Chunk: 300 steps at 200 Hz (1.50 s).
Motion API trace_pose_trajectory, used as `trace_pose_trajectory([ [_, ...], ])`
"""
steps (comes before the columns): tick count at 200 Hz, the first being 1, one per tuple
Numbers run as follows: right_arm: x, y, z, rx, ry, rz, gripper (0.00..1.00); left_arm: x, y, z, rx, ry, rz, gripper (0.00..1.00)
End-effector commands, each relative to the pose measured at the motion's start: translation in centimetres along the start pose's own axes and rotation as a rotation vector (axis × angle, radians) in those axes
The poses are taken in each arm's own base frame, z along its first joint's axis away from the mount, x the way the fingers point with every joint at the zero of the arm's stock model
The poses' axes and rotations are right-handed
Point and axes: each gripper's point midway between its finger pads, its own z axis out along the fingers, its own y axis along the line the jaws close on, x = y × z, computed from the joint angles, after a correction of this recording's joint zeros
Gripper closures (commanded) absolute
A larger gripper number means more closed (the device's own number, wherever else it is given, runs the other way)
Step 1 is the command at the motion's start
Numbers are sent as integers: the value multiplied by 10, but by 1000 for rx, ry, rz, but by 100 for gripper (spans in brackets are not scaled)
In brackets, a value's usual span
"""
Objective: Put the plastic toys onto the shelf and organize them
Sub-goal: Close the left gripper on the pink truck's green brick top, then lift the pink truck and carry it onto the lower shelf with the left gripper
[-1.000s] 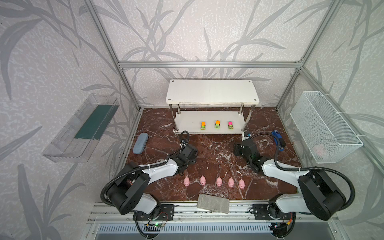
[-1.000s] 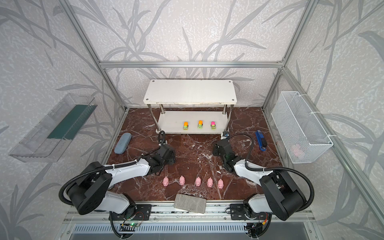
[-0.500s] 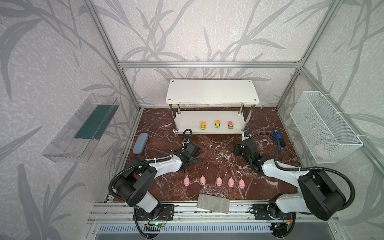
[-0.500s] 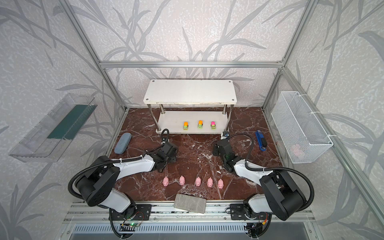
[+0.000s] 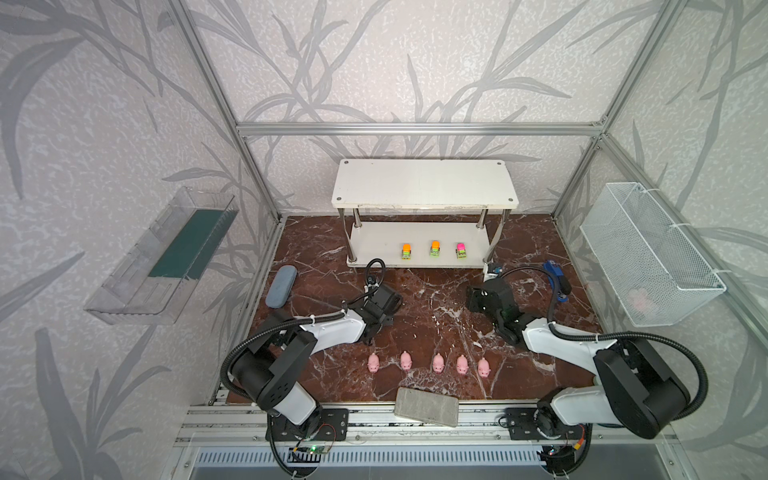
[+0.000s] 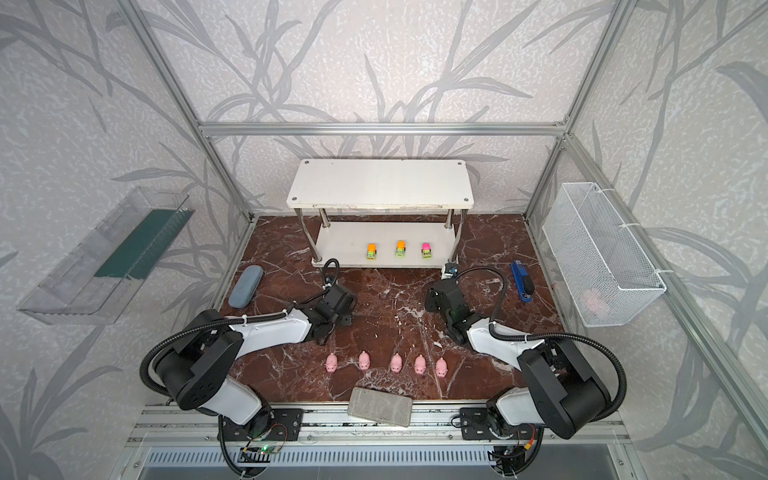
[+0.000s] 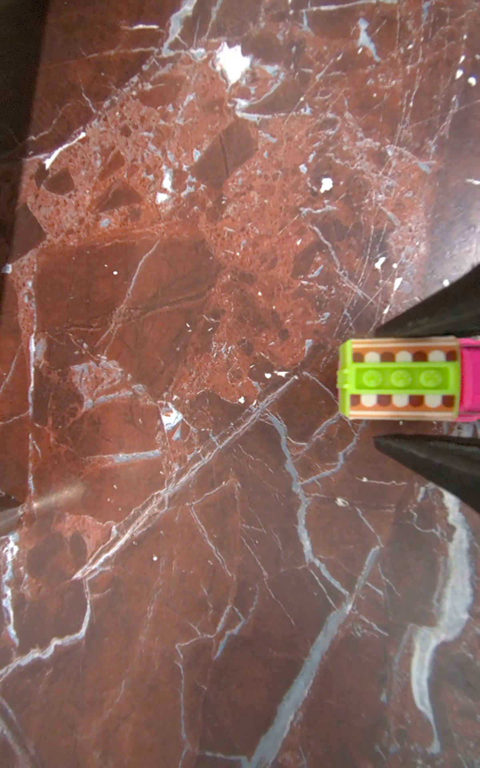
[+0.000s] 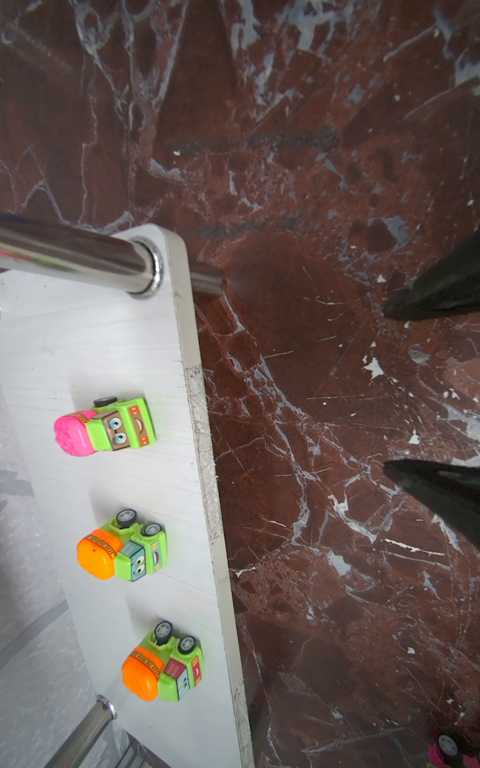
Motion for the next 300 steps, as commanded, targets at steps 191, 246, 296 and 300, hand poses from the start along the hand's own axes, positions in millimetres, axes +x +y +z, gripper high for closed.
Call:
trace_pose_trajectory([
  [191,-4,0,0,-4,-17,13,45,-102,-17,-28,54,-175,45,77],
  [246,-4,-2,-2,3,-22,9,45,-149,-25,-9,65,-258,74,77],
  [296,-4,-2,-1,2,-19,9,45,-167,-30,13,56,-293,103,76],
  [300,-3,-2,0,4,-17,8,45,-169,-30,13,55,-295,105,76],
])
